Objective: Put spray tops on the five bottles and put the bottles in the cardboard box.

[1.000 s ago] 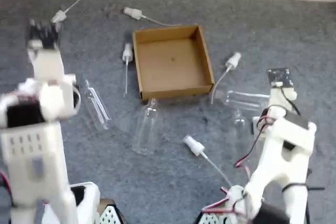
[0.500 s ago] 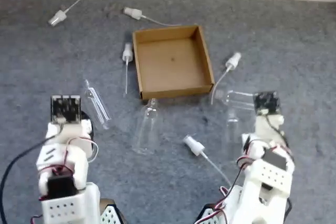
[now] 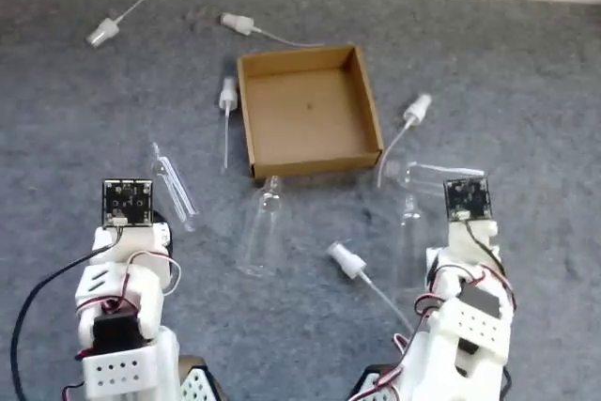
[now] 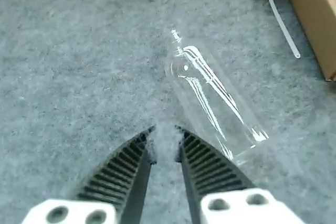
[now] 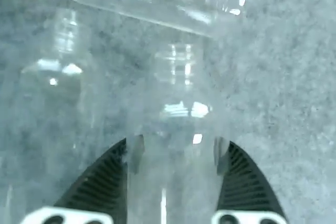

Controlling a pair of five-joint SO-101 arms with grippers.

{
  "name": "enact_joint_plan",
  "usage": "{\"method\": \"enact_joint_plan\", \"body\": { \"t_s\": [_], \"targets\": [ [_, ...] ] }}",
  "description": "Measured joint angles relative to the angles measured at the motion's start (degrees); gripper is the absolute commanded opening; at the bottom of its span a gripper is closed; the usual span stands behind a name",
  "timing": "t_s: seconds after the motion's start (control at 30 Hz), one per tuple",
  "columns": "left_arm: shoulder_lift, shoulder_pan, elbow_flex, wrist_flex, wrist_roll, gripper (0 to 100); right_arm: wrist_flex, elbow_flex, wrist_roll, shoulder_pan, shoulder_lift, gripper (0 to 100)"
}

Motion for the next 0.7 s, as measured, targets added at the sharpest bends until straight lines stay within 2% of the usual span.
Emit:
{"method": "enact_joint_plan", "body": {
  "t_s": [0.23, 0.37, 0.53, 0.7],
  "targets": [
    [0.00, 0.00, 0.00, 1.14, 0.00, 1, -0.97, 5.71, 0.00, 0.26, -0.35, 12.7],
    [0.00, 0.00, 0.00, 8.00, 0.00, 1, -1.14, 6.07, 0.00, 0.26, -0.35, 12.7],
    [-0.26, 0.00, 0.00, 23.30, 0.00, 1, -1.14, 6.07, 0.00, 0.44, -0.35, 12.7],
    [-0.35, 0.00, 0.00, 24.26, 0.00, 1, -1.14, 6.07, 0.00, 0.44, -0.35, 12.7]
  ]
}}
